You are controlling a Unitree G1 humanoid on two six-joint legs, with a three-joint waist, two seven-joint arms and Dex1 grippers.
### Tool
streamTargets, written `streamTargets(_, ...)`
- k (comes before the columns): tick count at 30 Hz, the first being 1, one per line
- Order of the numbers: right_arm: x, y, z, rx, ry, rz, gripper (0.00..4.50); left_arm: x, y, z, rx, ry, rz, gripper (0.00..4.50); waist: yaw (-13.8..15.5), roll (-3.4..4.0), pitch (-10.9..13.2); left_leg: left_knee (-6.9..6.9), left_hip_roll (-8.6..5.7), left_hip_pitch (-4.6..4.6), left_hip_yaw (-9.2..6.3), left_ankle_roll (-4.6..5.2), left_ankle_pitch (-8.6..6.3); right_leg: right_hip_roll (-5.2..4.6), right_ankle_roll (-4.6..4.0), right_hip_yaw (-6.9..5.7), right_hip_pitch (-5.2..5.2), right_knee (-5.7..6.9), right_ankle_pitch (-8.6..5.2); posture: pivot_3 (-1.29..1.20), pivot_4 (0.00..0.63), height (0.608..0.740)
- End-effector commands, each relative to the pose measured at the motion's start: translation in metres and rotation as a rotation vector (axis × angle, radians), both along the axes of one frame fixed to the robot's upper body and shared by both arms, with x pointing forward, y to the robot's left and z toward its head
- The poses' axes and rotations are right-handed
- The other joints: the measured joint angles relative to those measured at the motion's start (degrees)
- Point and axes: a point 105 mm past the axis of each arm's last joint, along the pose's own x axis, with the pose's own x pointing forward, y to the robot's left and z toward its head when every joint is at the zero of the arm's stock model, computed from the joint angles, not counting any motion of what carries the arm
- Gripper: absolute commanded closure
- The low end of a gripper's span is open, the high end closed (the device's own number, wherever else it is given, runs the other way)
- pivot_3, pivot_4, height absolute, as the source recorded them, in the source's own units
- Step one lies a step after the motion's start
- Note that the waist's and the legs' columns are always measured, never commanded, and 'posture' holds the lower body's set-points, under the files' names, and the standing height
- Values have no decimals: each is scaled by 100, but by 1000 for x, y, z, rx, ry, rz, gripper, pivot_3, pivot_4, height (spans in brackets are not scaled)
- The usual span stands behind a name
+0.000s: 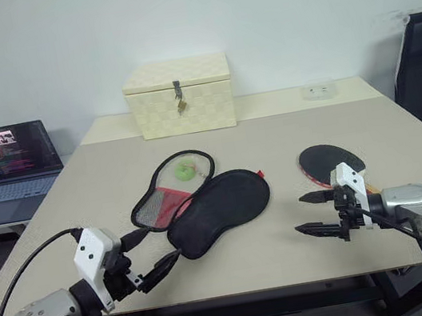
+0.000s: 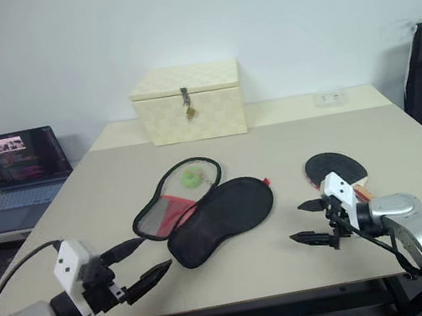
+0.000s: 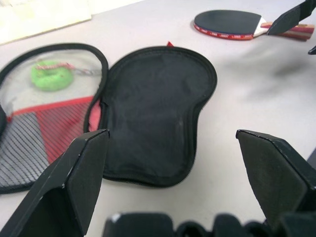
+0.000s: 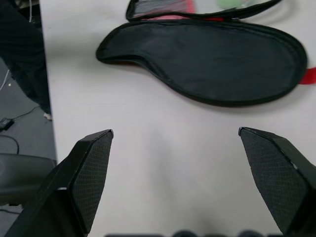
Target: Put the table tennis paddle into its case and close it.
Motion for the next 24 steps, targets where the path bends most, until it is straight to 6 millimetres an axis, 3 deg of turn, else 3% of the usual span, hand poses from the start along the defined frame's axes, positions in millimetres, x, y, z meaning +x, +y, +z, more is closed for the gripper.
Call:
streamTargets(1, -4, 0, 12, 2, -26, 7, 19, 6, -2, 5, -1, -30, -10, 0, 1, 0, 0, 0, 0, 0, 0, 0, 0, 0, 0, 0, 0, 0, 0, 0, 150, 740)
streamTargets(5, 4, 7, 15, 12, -57, -8, 19, 16, -3, 4, 11, -52, -31, 0, 0, 0, 0, 1, 0, 5, 4, -1, 1, 2, 0, -3, 5, 0, 0, 0, 150, 740)
streamTargets(11, 12, 22, 44, 137, -100, -40, 19, 18, -3, -1, 60, -28, -109, 0, -13, 0, 0, -2, 3, 5, 5, -1, 1, 3, 0, 1, -1, 2, 0, 0, 150, 740)
streamTargets(17, -2, 36, 64, 186, -97, 25, 19, 23, 4, -14, 158, 18, -221, 0, 3, 0, 0, -8, -2, 2, 0, -1, 1, 1, -1, -3, -2, -1, 0, 0, 150, 740)
streamTargets(24, -14, 40, 72, 183, -109, 52, 19, 47, -1, -38, 241, 71, -353, 0, 5, 1, 1, -10, -3, 1, 3, -1, 1, 1, -1, -6, -3, -1, 0, 0, 150, 740)
